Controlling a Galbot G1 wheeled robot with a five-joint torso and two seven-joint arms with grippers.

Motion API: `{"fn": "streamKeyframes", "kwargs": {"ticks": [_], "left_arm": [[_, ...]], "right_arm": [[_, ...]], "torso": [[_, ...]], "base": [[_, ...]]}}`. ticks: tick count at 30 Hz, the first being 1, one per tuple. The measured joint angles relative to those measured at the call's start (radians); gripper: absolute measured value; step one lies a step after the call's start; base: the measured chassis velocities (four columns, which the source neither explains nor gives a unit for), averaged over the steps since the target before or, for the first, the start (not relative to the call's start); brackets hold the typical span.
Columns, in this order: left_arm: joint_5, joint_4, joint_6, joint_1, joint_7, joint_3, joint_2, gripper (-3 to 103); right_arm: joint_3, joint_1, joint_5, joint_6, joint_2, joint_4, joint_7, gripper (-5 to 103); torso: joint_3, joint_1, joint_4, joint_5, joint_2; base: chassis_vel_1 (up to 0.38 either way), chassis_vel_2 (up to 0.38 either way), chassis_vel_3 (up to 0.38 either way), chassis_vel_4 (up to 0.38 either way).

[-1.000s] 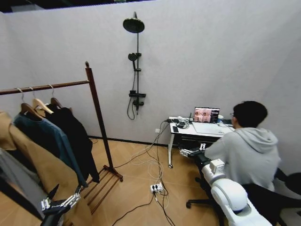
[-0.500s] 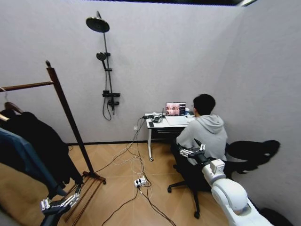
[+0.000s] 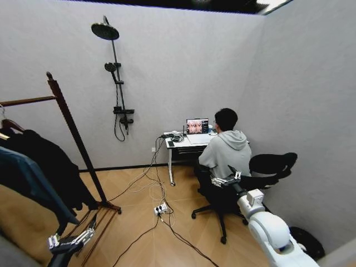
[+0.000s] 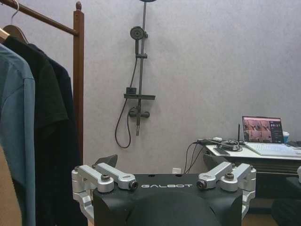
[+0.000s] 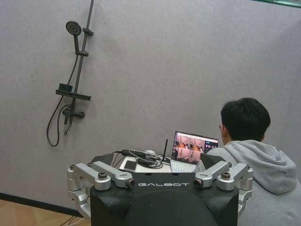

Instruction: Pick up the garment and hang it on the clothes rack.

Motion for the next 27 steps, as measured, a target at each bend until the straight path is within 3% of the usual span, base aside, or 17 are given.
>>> {"fn": "streamKeyframes", "kwargs": {"ticks": [27], "left_arm": [[0.000, 0.000, 0.000, 0.000, 0.000, 0.000, 0.000, 100]], "right_arm": [[-0.023, -0.004, -0.013, -0.002, 0.014, 0.011, 0.001, 100]], "torso": [[0.000, 0.000, 0.0002, 0.0000, 0.000]], "base": [[0.110, -0.095, -0.096, 0.117]]}}
